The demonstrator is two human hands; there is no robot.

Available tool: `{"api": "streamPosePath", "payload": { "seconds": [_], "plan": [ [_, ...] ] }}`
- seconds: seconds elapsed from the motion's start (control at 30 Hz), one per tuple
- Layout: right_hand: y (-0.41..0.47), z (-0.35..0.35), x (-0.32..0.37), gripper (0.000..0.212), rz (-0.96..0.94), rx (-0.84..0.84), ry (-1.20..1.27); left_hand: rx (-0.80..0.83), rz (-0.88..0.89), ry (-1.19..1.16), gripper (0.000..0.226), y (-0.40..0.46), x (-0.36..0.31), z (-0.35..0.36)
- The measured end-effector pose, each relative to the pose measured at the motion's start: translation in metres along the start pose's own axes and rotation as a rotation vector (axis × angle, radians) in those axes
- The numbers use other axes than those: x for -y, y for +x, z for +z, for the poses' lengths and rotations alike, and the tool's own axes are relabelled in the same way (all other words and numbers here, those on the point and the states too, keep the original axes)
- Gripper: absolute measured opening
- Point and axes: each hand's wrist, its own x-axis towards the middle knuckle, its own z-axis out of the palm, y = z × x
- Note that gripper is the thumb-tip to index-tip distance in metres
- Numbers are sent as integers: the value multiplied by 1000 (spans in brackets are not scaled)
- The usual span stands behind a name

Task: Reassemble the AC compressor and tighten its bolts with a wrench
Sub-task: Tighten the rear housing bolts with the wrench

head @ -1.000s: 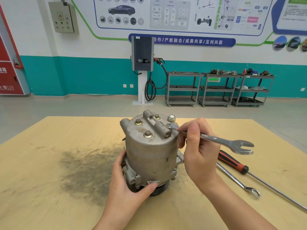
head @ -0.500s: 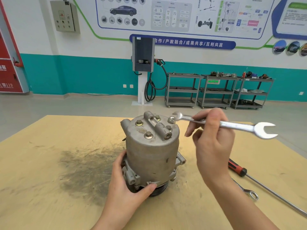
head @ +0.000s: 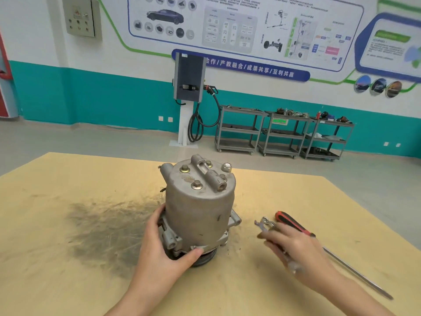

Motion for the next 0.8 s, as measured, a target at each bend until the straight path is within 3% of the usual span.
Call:
{"api": "streamPosePath", "payload": {
  "seconds": [0.07, 0.17, 0.47, 0.57, 0.67, 0.8],
  "plan": [
    [-5, 6, -1, 46, -106, 103, -138, -4, 4, 2, 101, 0, 0, 0],
    [-5, 17, -3, 65, -214, 167, -278, -3, -3, -4, 102, 0, 0, 0],
    [3, 40, -8, 54, -339, 152, -351, 12, -31, 13, 107, 2, -1, -1],
    [9, 37, -5, 54, -220, 132, -308, 18, -37, 30, 109, 2, -2, -1],
    [27, 24, 8, 40, 7, -34, -131, 16, -47, 51, 114, 1, 0, 0],
    [64, -15, 35, 42, 277, -287, 396, 14, -66, 19, 120, 1, 0, 1]
  ]
}}
